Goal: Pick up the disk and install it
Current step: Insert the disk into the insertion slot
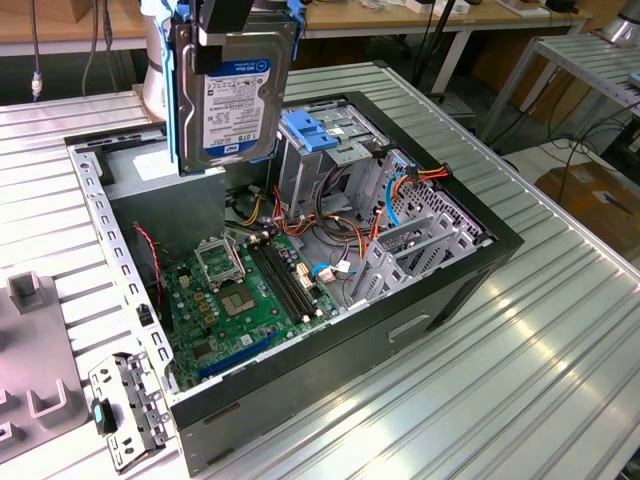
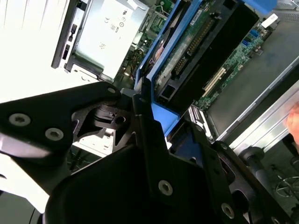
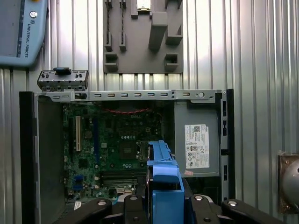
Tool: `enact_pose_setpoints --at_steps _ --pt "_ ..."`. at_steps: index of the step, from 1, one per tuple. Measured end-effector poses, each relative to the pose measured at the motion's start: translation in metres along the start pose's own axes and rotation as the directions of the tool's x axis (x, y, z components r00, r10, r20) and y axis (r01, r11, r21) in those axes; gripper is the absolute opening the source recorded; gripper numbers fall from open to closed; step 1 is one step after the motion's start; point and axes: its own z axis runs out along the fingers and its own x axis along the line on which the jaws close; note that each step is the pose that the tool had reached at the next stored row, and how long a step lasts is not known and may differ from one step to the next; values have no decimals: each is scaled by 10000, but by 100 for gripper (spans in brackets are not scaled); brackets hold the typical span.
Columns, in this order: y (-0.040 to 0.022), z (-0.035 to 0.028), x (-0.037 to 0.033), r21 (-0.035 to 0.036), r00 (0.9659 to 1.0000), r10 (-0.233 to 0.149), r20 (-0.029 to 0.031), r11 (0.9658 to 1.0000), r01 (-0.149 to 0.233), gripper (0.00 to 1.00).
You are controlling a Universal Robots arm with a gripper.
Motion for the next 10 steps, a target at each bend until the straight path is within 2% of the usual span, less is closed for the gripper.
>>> enact_pose_setpoints --at_steps 5,10 --pt "-2 -3 89 0 10000 1 0 10000 -1 37" --pt "-7 -7 278 0 10000 1 0 10000 -1 37"
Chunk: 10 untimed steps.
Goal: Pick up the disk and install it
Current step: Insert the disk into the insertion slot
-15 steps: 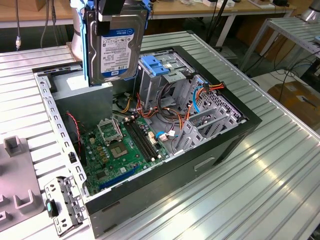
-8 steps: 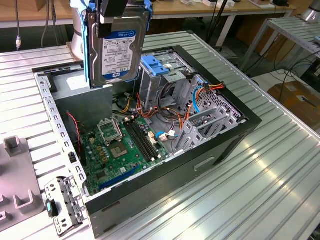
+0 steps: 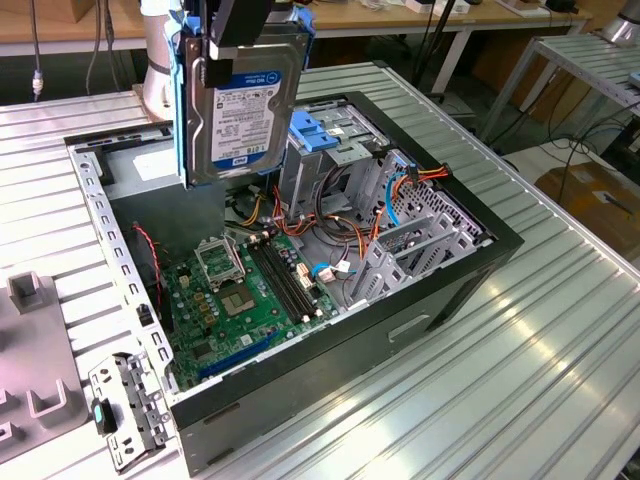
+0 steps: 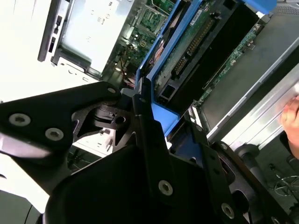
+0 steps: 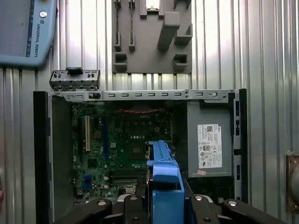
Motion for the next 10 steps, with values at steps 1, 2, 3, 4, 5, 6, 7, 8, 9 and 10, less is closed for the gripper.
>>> enact_pose_setpoints --at_steps 1,2,3,4,5,6,7,8,9,10 --pt "-2 -2 66 0 10000 -1 -1 10000 1 37" --pt "-3 -3 115 0 10000 0 0 10000 0 37" --pt "-4 -3 141 0 10000 0 1 10000 0 37" --pt "-8 -4 172 0 10000 -1 1 10000 1 37" --pt "-44 -6 194 -1 10000 0 0 10000 0 37" --pt "-65 -6 199 0 10000 0 0 10000 0 37" --pt "-86 -6 202 0 10000 0 1 10000 0 37" --pt "-110 -7 204 0 10000 -1 0 10000 1 37" --pt "-135 -8 205 0 10000 0 0 10000 0 37" --pt "-159 -8 205 0 10000 0 0 10000 0 37"
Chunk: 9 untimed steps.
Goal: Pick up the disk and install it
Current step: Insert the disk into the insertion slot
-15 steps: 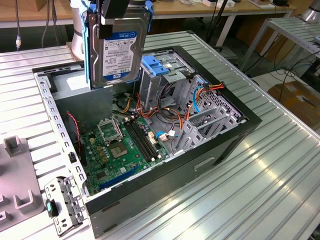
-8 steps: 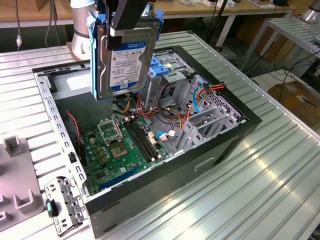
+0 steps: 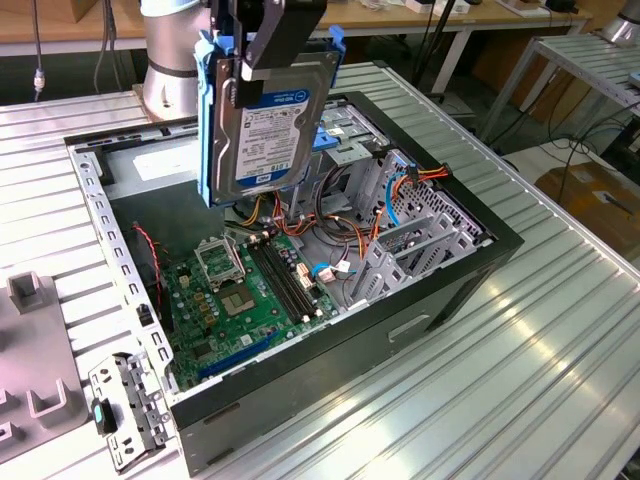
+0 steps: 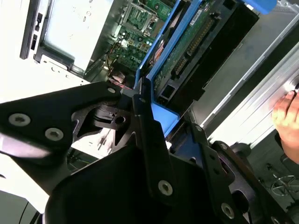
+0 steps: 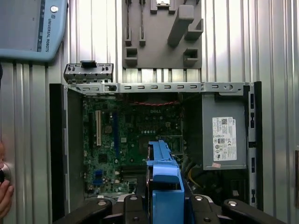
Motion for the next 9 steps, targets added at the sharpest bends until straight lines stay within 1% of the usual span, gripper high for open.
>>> enact_pose_setpoints --at_steps 2,4,6,9 --pt "-50 -1 0 0 10000 0 0 10000 0 37" --pt "-119 -2 -1 0 10000 0 0 10000 0 37" --pt "-173 -4 -3 0 10000 0 -1 10000 0 37" --pt "-228 -4 -2 0 10000 0 -1 10000 0 37"
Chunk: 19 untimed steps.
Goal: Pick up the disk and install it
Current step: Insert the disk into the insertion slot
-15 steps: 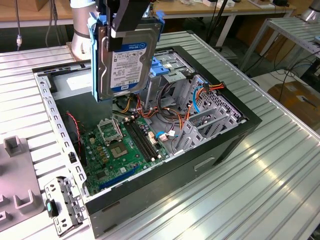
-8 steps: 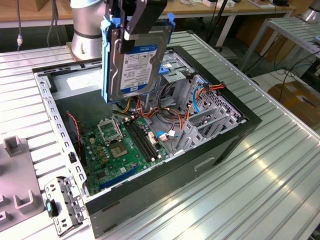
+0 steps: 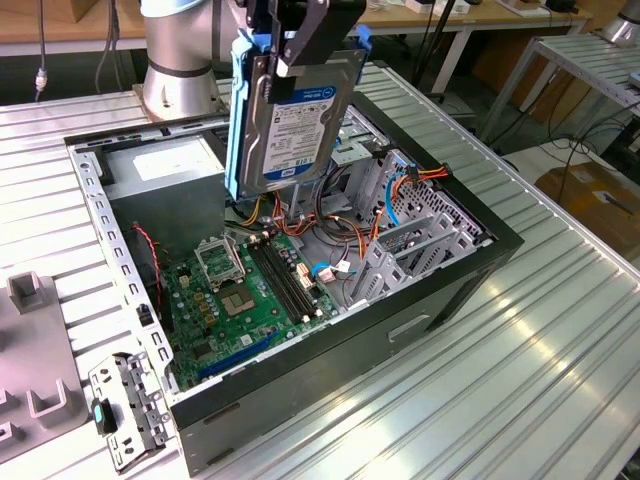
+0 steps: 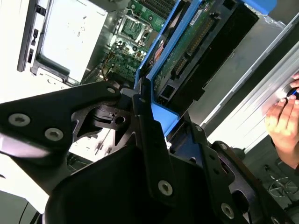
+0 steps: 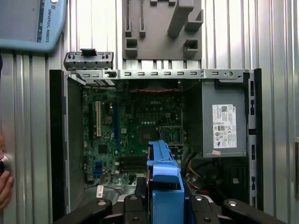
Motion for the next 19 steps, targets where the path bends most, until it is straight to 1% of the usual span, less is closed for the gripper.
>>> enact_pose_setpoints --at_steps 3,8,11,13,16,18,19 --pt "-7 -1 30 -1 10000 0 0 10000 0 37" --pt "-11 -7 207 -1 10000 1 -1 10000 -1 37" --pt "-15 -10 336 0 10000 1 0 10000 -1 37" --pt "-17 -11 401 0 10000 1 2 10000 -1 37" --pt "-44 -14 432 -1 10000 0 -1 10000 0 37" --pt "-80 -13 444 0 10000 0 1 10000 0 37" --pt "-112 -14 448 0 10000 0 1 10000 0 37"
